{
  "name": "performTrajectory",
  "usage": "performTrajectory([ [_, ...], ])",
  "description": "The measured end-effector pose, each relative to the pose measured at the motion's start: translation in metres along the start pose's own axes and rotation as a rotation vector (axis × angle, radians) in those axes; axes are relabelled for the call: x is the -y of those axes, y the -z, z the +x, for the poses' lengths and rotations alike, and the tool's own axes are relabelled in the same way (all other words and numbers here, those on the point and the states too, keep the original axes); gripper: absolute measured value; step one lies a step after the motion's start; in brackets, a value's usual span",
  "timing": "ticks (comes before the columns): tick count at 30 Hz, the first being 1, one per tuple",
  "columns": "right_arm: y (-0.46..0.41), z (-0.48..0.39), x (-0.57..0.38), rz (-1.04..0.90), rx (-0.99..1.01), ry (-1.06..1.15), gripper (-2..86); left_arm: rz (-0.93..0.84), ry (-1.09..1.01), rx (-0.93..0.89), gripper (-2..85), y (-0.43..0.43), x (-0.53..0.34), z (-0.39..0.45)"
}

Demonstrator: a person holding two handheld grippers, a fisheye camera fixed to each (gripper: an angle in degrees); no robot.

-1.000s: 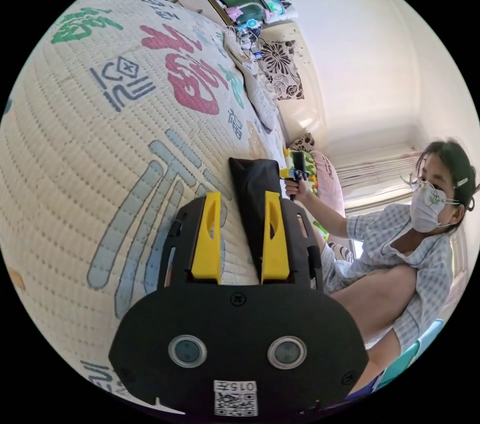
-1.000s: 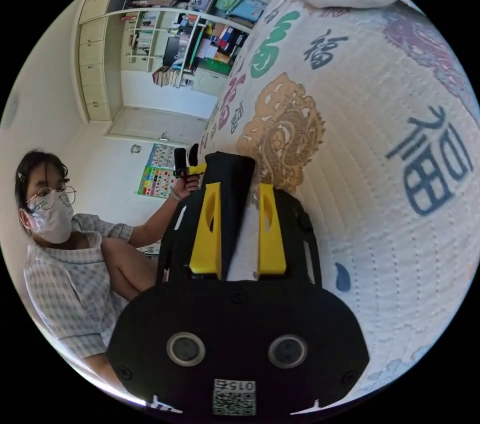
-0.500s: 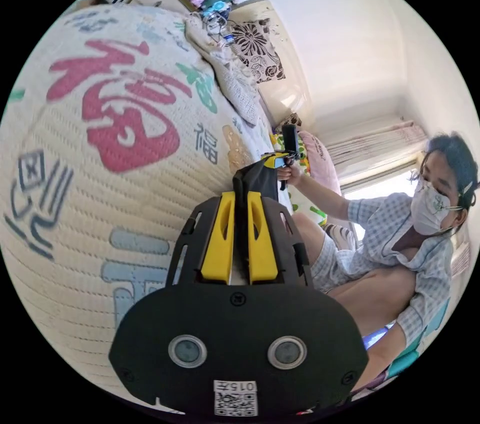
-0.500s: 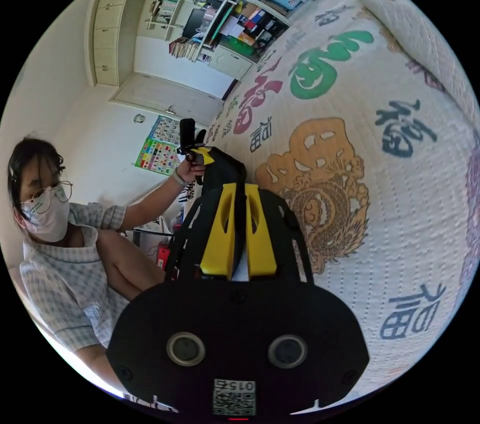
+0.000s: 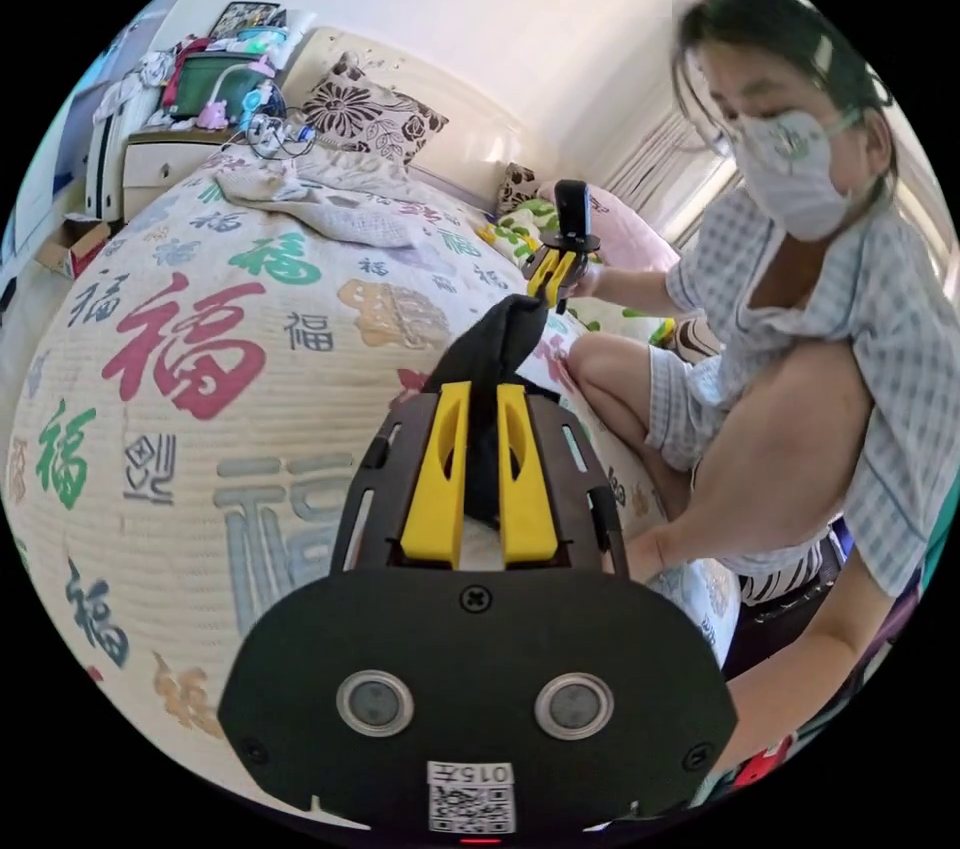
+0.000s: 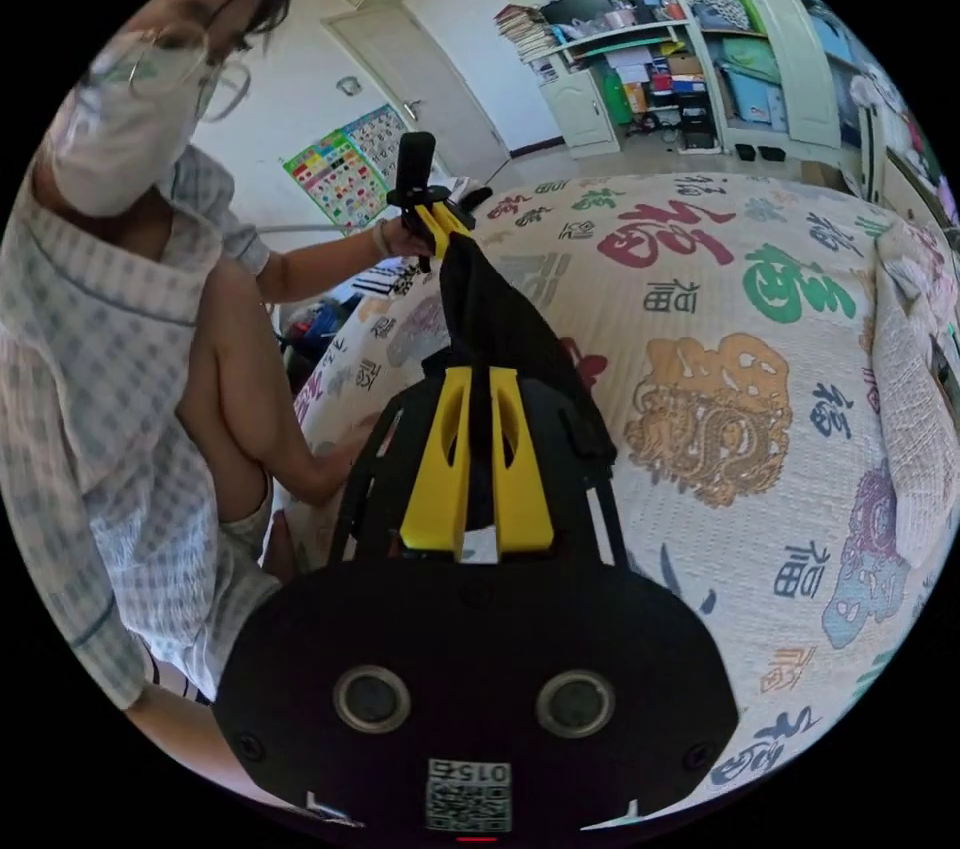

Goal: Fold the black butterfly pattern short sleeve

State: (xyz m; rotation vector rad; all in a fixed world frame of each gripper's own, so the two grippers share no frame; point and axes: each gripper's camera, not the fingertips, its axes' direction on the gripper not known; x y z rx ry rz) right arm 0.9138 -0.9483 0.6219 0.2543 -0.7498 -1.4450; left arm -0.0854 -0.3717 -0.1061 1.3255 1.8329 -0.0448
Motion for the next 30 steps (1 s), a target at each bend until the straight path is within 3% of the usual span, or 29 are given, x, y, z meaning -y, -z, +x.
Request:
performTrajectory([
  [6,-0.072,-0.048,-0.016,-0.221,-0.097,0.027,3.1,-0.128,0.071,0.069,2.4,-0.039,-0.056,0.062],
  [13,-0.125,-0.058,-0.019,-0.35,-0.138,-0.064,5.9,-0.224,0.214,0.143,3.7,-0.06,-0.092,0.085],
  [15,-0.12,-0.061,-0.016,-0.345,-0.147,-0.104,6.8,-0.237,0.254,0.146,4.8,-0.052,-0.096,0.092],
  [22,-0.109,-0.067,0.008,-0.139,-0.124,-0.167,5.5,-0.038,0.281,0.09,4.9,-0.034,-0.07,0.114],
  [25,-0.155,-0.057,0.02,-0.228,-0.08,-0.156,2.4,-0.086,0.314,0.051,2.7,-0.058,-0.069,0.102],
  [28,-0.193,-0.043,0.013,-0.376,-0.185,-0.18,0.1,-0.119,0.372,0.084,-0.1,-0.063,-0.086,0.092],
  [30,-0.192,-0.034,0.005,-0.323,-0.155,-0.239,-0.3,-0.126,0.417,0.074,-0.5,-0.058,-0.098,0.088],
])
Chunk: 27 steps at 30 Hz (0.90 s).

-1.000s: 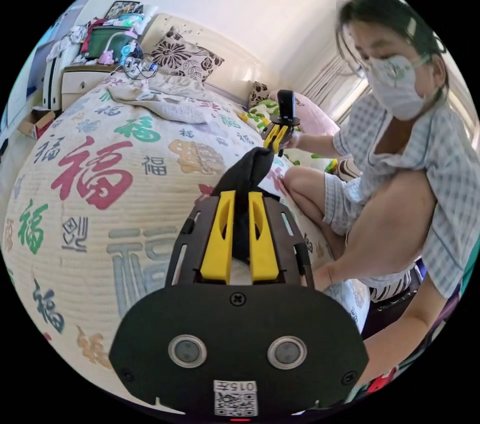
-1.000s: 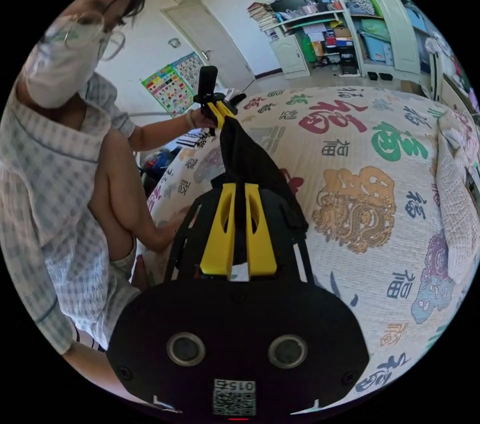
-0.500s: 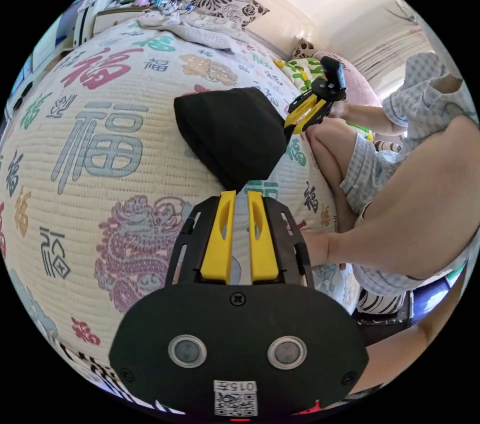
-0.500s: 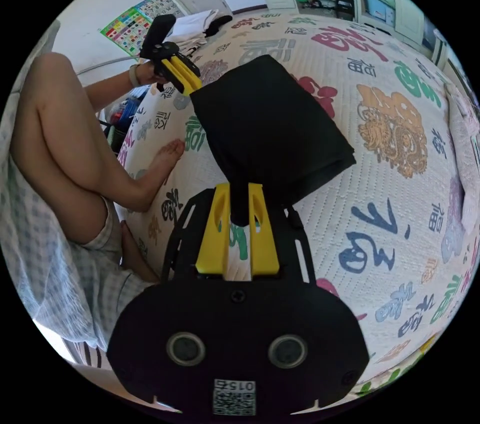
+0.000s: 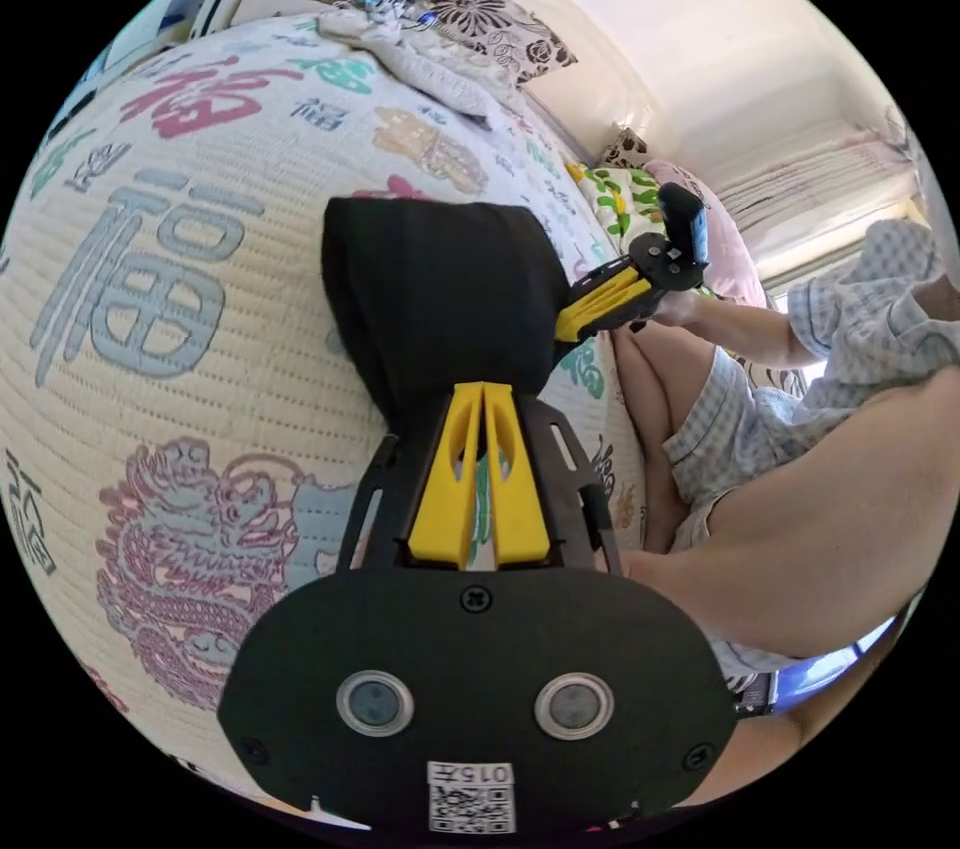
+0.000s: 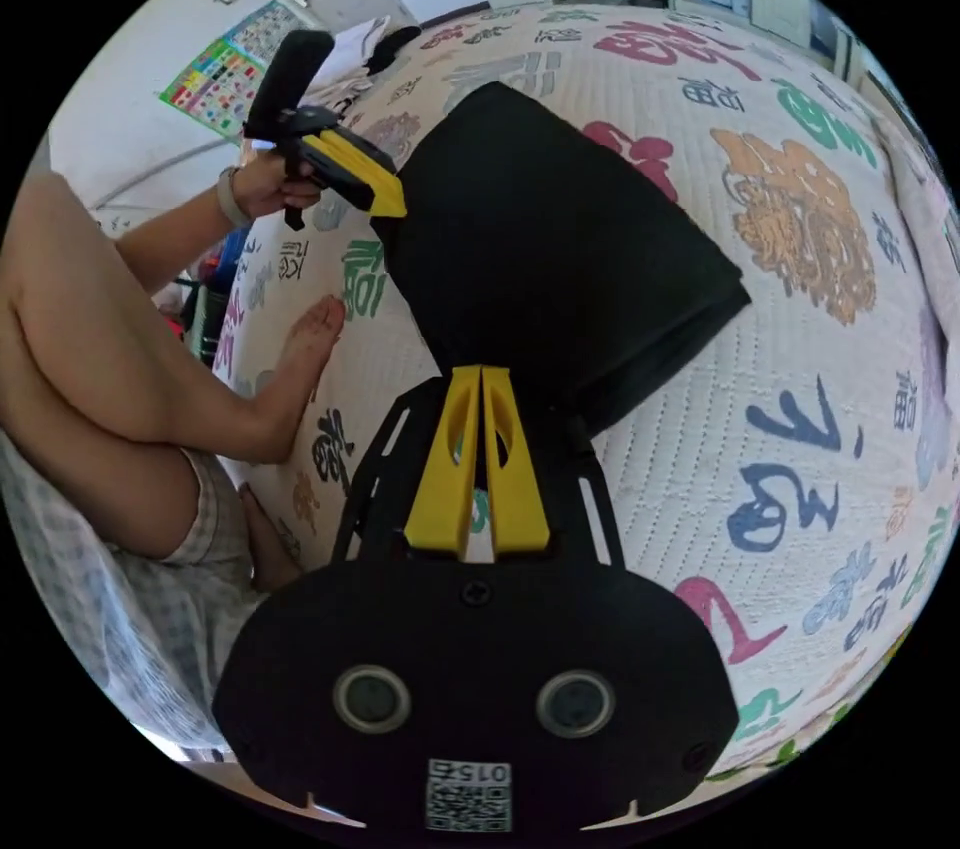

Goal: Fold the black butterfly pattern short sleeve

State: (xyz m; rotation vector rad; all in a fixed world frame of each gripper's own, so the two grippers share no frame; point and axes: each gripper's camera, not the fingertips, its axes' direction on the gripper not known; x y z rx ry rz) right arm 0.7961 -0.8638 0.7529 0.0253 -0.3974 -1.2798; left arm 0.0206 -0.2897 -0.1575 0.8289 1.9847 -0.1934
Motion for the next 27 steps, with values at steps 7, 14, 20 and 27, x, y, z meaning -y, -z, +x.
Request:
performTrajectory([
  [7,0.009,0.043,-0.003,0.094,0.254,-0.147,1.2,0.048,0.107,-0.054,2.7,0.047,-0.035,-0.02],
  [14,0.009,0.122,-0.017,0.306,0.461,-0.351,13.9,0.185,0.26,-0.174,16.0,0.109,-0.065,-0.07],
  [20,-0.032,0.139,0.028,0.275,0.554,-0.308,12.5,0.093,0.216,-0.221,15.7,0.117,-0.051,-0.08],
  [27,-0.067,0.14,0.081,0.271,0.594,-0.261,10.9,0.096,0.182,-0.281,13.9,0.127,-0.05,-0.081],
])
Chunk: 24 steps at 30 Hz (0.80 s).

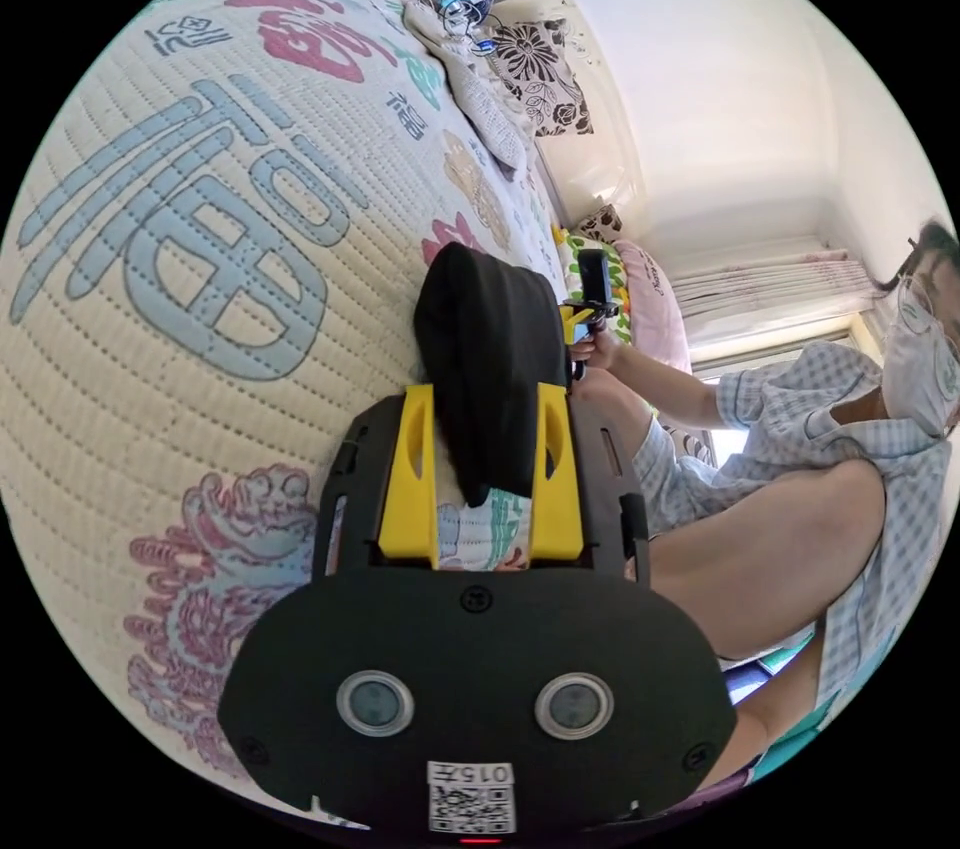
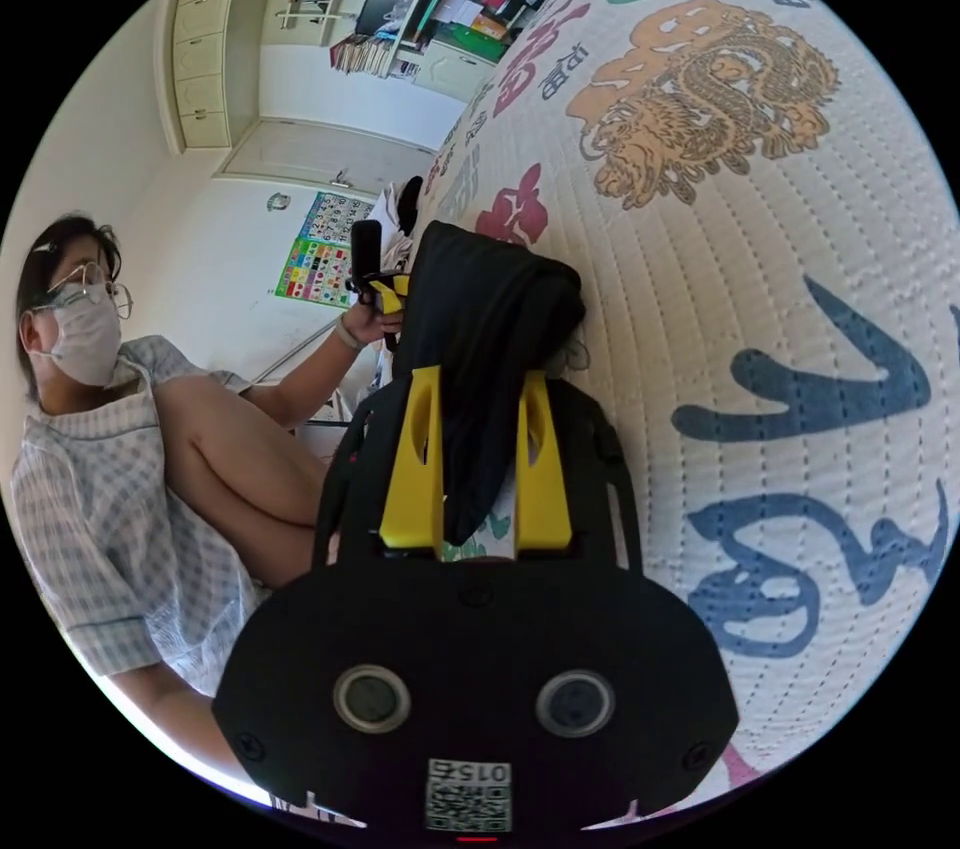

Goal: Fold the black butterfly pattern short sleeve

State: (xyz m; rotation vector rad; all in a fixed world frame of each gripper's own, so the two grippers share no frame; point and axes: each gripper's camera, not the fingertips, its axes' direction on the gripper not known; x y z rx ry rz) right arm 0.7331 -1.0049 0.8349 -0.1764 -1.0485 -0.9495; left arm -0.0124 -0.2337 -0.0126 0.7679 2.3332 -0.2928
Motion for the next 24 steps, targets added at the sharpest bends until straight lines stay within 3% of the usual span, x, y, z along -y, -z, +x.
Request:
performTrajectory([
  [14,-0.083,-0.022,0.084,-0.061,-0.046,0.05,6.1,-0.006,0.013,-0.155,6.8,0.057,-0.028,0.01],
  [20,-0.169,-0.08,0.187,-0.084,0.161,0.233,6.0,0.324,0.042,-0.148,6.2,0.207,-0.113,0.034],
  [24,-0.278,-0.15,0.281,-0.206,0.253,0.408,5.9,0.422,0.097,0.065,6.1,0.342,-0.179,0.079],
])
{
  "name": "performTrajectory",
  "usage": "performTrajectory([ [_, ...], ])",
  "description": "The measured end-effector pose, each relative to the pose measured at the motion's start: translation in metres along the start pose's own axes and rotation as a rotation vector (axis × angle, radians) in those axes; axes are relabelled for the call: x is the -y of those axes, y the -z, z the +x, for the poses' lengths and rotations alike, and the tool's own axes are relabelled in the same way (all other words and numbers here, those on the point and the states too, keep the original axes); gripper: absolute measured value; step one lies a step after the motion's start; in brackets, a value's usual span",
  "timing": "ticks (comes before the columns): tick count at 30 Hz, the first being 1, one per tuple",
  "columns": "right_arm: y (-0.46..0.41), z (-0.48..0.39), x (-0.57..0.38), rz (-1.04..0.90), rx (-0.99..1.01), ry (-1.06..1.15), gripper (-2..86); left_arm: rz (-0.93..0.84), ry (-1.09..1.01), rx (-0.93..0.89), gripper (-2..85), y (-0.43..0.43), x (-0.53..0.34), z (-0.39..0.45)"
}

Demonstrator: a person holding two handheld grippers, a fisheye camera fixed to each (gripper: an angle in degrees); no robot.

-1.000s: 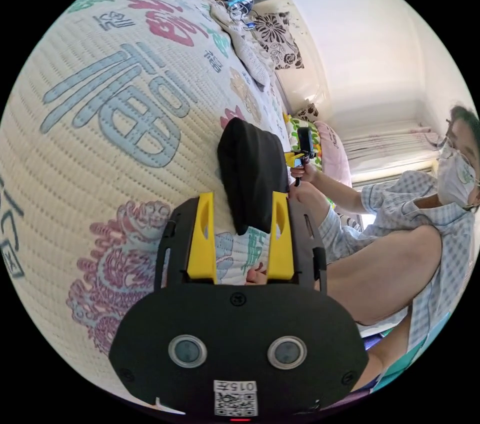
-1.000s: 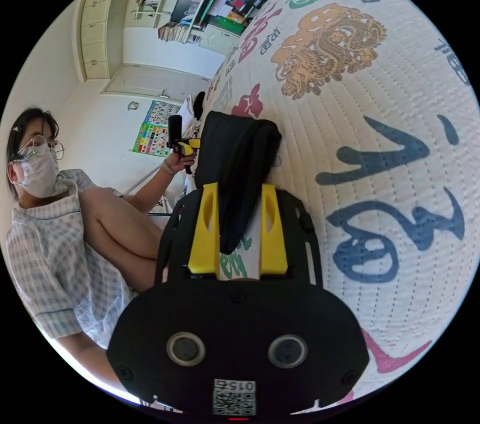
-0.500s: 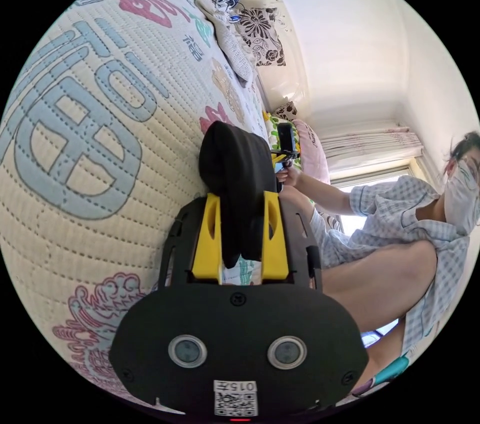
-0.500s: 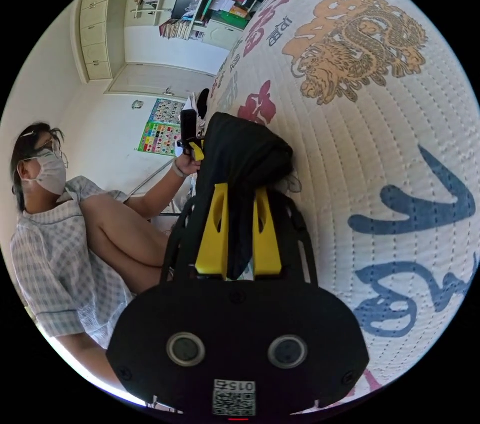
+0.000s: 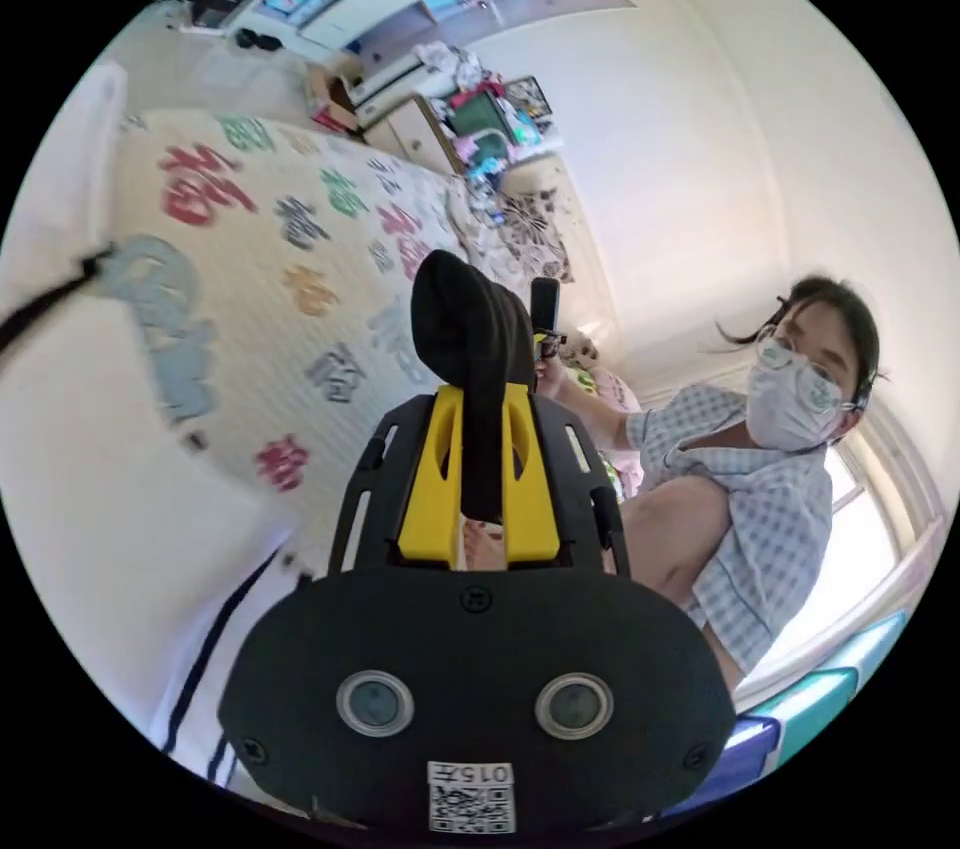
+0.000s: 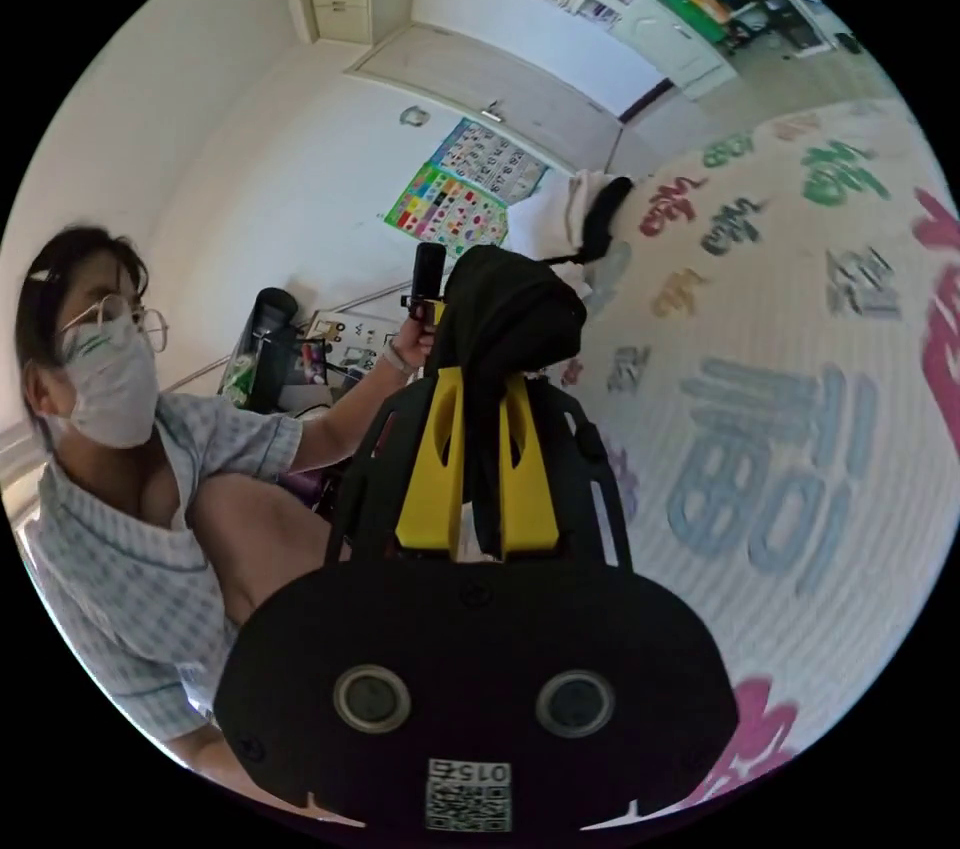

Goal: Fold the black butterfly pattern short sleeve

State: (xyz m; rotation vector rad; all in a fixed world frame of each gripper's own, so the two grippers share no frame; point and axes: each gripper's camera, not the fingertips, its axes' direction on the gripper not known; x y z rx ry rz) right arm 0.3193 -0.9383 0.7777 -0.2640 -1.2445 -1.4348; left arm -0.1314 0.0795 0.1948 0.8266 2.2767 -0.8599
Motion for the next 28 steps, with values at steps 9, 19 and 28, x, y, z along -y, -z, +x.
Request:
performTrajectory([
  [9,-0.185,0.029,0.189,-0.065,0.066,-0.01,5.9,0.218,0.171,0.497,6.2,0.214,-0.029,0.043],
  [19,-0.226,0.086,0.186,-0.195,-0.172,-0.099,6.1,0.387,0.368,0.715,7.4,0.22,-0.099,0.019],
  [28,-0.294,0.087,0.114,-0.361,-0.016,-0.129,8.4,0.564,0.347,0.64,8.6,0.131,-0.231,0.087],
])
